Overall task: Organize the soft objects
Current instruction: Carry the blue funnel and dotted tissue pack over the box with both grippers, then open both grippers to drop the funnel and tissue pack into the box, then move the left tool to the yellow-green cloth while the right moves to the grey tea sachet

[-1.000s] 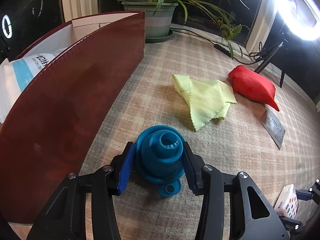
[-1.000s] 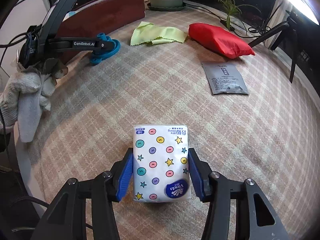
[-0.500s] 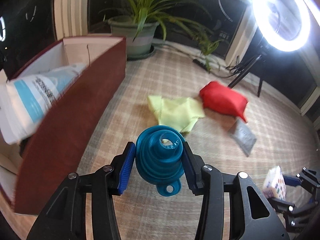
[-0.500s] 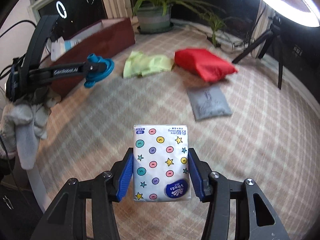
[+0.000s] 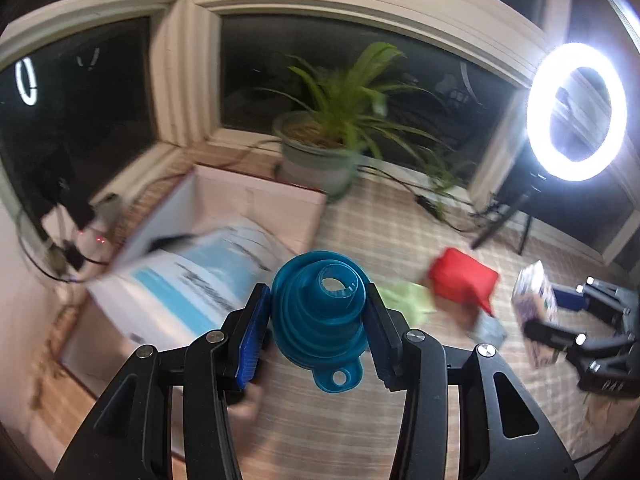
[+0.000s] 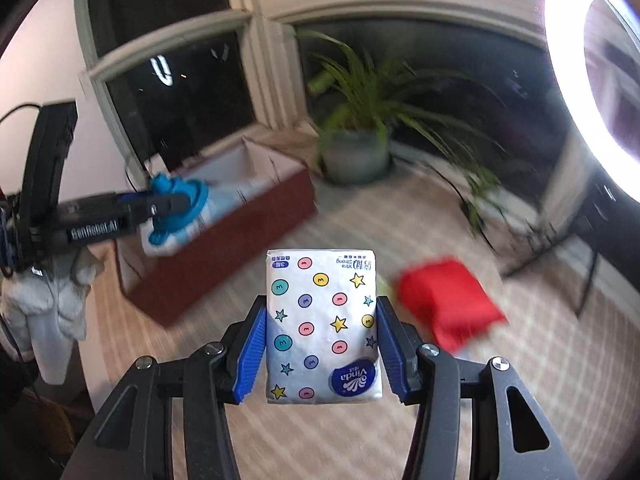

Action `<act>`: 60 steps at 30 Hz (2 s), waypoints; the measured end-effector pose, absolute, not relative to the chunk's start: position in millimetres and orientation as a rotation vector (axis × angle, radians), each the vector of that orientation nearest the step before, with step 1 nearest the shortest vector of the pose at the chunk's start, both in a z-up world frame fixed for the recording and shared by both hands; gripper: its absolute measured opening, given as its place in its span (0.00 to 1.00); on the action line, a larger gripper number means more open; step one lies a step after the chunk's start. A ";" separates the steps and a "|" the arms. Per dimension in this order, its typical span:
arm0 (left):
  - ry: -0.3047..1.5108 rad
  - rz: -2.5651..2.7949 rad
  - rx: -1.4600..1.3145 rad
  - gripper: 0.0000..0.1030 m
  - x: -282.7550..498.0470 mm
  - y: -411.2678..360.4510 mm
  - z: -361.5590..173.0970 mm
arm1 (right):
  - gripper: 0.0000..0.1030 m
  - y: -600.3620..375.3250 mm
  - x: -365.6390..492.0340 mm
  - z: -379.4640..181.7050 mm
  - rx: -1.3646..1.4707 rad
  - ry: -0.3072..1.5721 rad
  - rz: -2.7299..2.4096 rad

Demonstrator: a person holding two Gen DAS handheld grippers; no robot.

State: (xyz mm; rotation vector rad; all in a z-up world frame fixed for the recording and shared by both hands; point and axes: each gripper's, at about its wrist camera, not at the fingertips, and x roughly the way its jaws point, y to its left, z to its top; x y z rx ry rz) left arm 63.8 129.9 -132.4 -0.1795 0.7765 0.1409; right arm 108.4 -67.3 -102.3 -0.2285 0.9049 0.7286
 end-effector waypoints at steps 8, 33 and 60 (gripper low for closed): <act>0.830 0.246 -0.170 0.43 74.1 192.5 -138.1 | 0.46 34.0 142.9 -92.1 -0.235 0.876 0.857; 0.920 0.291 -0.133 0.55 99.7 230.5 -165.0 | 0.63 162.6 199.6 -161.2 -0.277 0.985 0.902; 0.810 0.132 -0.248 0.56 64.3 157.1 -130.3 | 0.64 -10.2 154.8 -128.4 -0.096 0.932 0.805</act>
